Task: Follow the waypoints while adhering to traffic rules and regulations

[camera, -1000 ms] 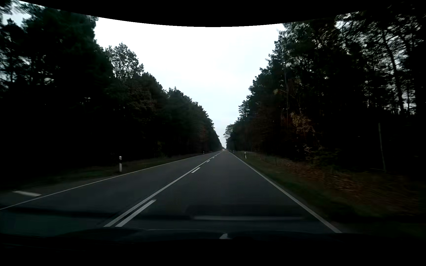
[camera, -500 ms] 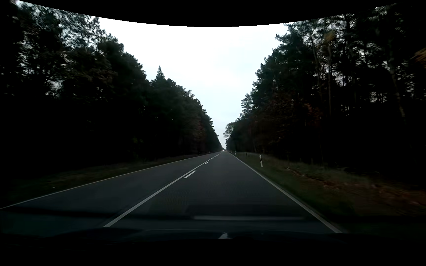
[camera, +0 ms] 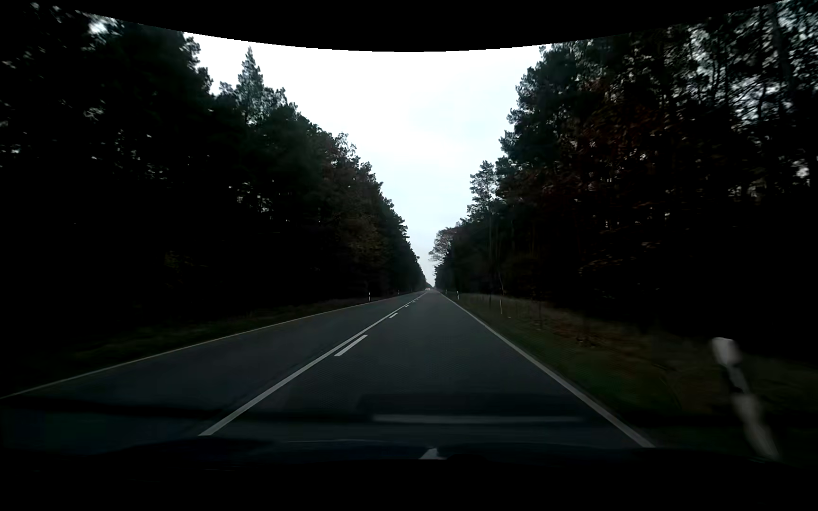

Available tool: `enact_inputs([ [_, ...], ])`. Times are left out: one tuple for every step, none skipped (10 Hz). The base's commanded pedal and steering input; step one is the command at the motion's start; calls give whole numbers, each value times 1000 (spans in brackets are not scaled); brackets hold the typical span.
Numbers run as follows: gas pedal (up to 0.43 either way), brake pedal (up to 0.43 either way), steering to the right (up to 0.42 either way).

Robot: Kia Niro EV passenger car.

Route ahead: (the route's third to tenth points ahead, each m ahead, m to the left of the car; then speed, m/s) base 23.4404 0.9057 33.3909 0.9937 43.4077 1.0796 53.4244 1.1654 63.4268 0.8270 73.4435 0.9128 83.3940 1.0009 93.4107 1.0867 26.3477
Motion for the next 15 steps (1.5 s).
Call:
enact_inputs([
  [358, 0, -1],
  [358, 0, -1],
  [358, 0, -1],
  [358, 0, -1],
  [370, 0, 0],
  [370, 0, 0],
  [370, 0, 0],
  [370, 0, 2],
  [370, 0, 3],
  [370, 0, 3],
  [370, 0, 3],
  [370, 0, 3],
  [370, 0, 3],
  [370, 0, 2],
  [370, 0, 1],
])
